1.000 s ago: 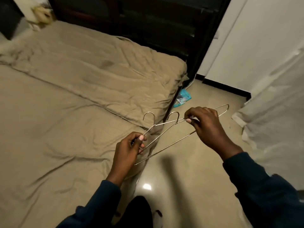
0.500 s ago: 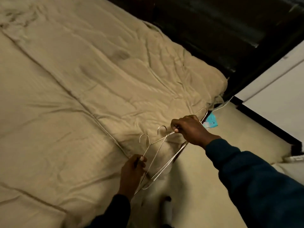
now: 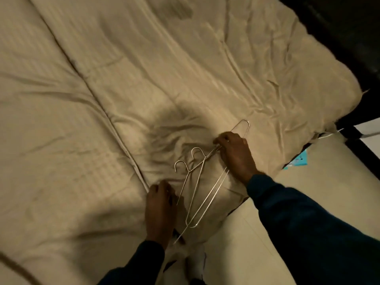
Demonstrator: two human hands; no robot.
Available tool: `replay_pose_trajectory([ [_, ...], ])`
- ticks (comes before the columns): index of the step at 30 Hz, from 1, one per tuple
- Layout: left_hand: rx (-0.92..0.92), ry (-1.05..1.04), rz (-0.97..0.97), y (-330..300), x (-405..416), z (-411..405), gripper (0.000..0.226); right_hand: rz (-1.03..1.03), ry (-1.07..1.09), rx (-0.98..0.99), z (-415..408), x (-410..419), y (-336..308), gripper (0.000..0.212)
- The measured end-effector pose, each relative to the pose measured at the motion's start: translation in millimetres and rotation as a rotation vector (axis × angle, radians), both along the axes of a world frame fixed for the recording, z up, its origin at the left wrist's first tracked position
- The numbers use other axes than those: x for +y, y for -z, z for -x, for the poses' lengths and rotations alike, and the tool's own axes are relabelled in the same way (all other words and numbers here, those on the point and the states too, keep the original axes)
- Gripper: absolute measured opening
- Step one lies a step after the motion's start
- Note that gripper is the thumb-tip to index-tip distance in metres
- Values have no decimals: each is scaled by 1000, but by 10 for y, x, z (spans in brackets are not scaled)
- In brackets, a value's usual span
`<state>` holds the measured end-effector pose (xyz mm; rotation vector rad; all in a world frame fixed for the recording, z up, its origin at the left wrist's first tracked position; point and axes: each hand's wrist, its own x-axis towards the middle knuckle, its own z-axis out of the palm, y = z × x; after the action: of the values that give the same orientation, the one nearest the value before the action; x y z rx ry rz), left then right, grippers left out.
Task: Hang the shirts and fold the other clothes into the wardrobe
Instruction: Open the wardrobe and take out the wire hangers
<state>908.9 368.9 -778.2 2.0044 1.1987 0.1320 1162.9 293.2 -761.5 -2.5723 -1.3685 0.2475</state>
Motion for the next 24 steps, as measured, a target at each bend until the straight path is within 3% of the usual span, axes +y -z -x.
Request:
replay_pose_trajectory([
  [3, -14, 19, -41, -42, -141, 70, 17, -122, 185, -37, 349, -208, 35, 33],
  [6, 32, 0, -74, -105, -276, 150, 19, -194, 276, 72, 839, -475, 46, 28],
  [11, 208, 159, -108, -298, -395, 229, 27, -59, 116, 234, 1418, -934, -91, 28],
  [17, 387, 239, -19, -1034, -334, 363, 31, 105, -4, 109, 1577, -1136, -698, 58],
  [20, 497, 204, 25, -1519, -567, 658, 38, 52, 16, 138, 1753, -1157, -1156, 52],
  [22, 436, 151, 51, -1823, -760, 951, 36, 44, -100, 132, 1853, -1162, -1413, 32],
  [24, 318, 91, 86, -2052, -872, 1237, 31, 77, -228, 203, 1858, -1086, -1628, 35],
])
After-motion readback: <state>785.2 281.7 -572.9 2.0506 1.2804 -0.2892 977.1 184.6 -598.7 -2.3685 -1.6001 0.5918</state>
